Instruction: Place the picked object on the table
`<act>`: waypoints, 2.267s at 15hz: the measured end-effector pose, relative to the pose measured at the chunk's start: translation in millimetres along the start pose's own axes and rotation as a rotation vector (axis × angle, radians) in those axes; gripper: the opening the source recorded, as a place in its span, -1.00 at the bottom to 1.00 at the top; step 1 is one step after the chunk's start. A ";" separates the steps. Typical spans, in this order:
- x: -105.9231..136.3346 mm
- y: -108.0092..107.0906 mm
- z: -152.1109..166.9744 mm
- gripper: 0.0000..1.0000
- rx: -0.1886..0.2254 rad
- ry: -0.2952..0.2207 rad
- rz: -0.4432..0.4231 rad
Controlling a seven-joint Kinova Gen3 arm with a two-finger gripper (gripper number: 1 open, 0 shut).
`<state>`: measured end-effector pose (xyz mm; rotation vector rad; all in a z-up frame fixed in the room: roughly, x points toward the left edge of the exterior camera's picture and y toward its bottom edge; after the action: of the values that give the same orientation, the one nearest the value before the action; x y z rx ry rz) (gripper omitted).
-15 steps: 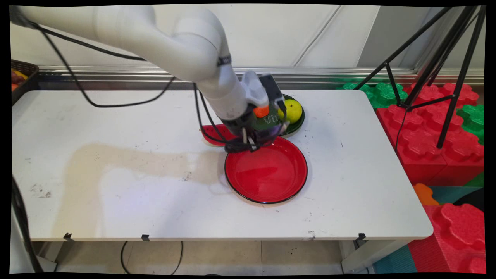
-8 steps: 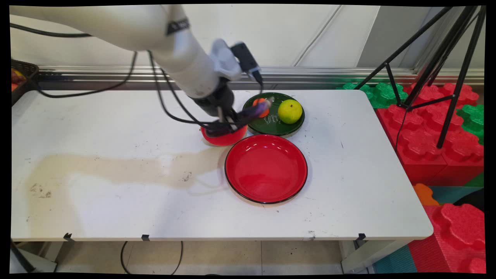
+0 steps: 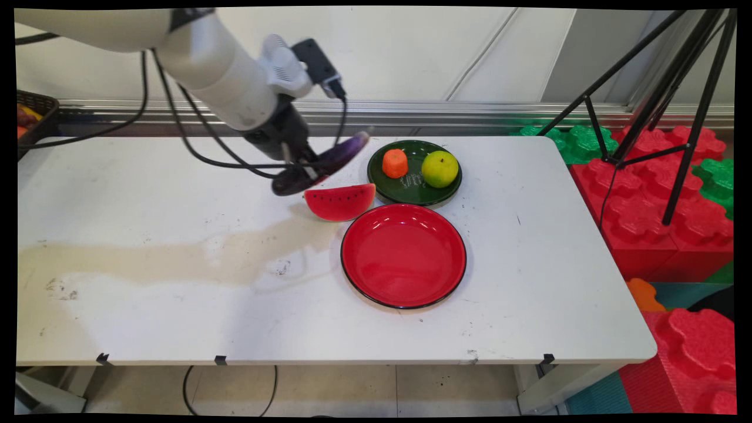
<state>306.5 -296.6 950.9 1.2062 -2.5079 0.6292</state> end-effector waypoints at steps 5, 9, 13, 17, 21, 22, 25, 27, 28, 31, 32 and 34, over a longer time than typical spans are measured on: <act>-22.6 -29.1 -0.4 -1.00 0.037 -0.035 -0.074; -29.3 -52.8 15.6 -1.00 0.069 -0.064 -0.115; -25.4 -74.7 46.2 -1.00 0.085 -0.093 -0.119; -17.2 -90.0 84.0 -1.00 0.080 -0.121 -0.103; -9.2 -97.3 120.7 -1.00 0.060 -0.141 -0.073; -8.2 -98.1 125.9 -1.00 0.057 -0.144 -0.070; -4.7 -101.6 145.5 -1.00 0.049 -0.153 -0.058; -3.3 -103.9 156.8 -1.00 0.045 -0.159 -0.052; -3.1 -104.6 161.0 -1.00 0.042 -0.162 -0.050; -3.1 -107.3 175.5 -1.00 0.028 -0.172 -0.039; -3.1 -107.9 178.5 -1.00 0.025 -0.174 -0.036; -3.0 -109.2 184.7 -1.00 0.018 -0.180 -0.030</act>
<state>382.2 -447.5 818.4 1.3599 -2.6294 0.5602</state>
